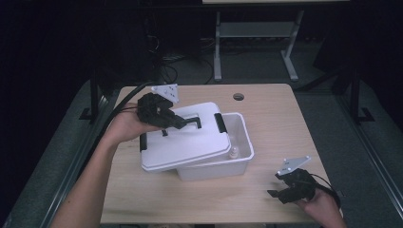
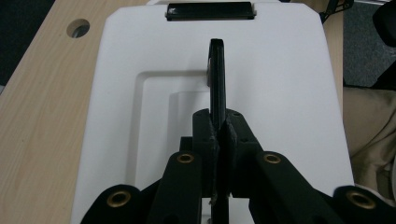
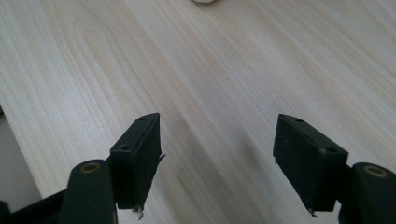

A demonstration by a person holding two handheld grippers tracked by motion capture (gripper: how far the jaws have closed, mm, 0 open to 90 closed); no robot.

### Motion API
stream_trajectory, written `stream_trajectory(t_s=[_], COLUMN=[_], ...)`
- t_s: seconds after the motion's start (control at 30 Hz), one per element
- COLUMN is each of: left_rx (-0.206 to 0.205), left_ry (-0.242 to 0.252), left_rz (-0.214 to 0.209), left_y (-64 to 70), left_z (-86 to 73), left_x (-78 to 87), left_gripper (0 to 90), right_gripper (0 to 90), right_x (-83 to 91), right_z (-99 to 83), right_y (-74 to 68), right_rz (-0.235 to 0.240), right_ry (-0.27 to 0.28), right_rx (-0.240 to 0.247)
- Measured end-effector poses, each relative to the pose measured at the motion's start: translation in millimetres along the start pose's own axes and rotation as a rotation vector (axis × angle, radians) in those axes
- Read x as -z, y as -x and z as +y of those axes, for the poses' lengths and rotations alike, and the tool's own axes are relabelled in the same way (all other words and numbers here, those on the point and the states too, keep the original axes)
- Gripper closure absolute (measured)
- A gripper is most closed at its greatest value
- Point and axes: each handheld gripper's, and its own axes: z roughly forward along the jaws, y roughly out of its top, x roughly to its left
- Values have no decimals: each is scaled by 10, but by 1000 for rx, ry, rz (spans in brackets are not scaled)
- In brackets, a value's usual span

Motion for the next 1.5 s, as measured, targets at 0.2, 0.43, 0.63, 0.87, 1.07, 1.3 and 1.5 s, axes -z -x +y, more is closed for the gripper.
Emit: stream_trajectory(t_s=[0.2, 0.43, 0.63, 0.87, 1.07, 1.3, 1.5], left_rx=[-4, -17, -29, -39, -41, -45, -44], left_ry=[7, 19, 7, 10, -2, -8, -17], left_rz=[-1, -14, -23, -39, -47, -62, -63], left_y=[-4, -5, -13, -20, -44, -78, -94], left_z=[82, 168, 254, 327, 358, 431, 437], left_x=[-71, -160, -233, -356, -462, -564, -631], left_gripper=[843, 843, 843, 843, 843, 843, 843], right_gripper=[315, 315, 314, 314, 313, 313, 313], right_x=[5, 11, 23, 30, 39, 48, 55], right_z=[1, 0, -4, -8, -6, -11, -20], right_y=[0, 2, 4, 3, 0, 10, 17], right_rz=[0, 4, 8, 6, 6, 7, 7], right_ry=[3, 6, 9, 14, 16, 22, 23], right_rx=[-2, 0, 3, -1, -1, -1, -5])
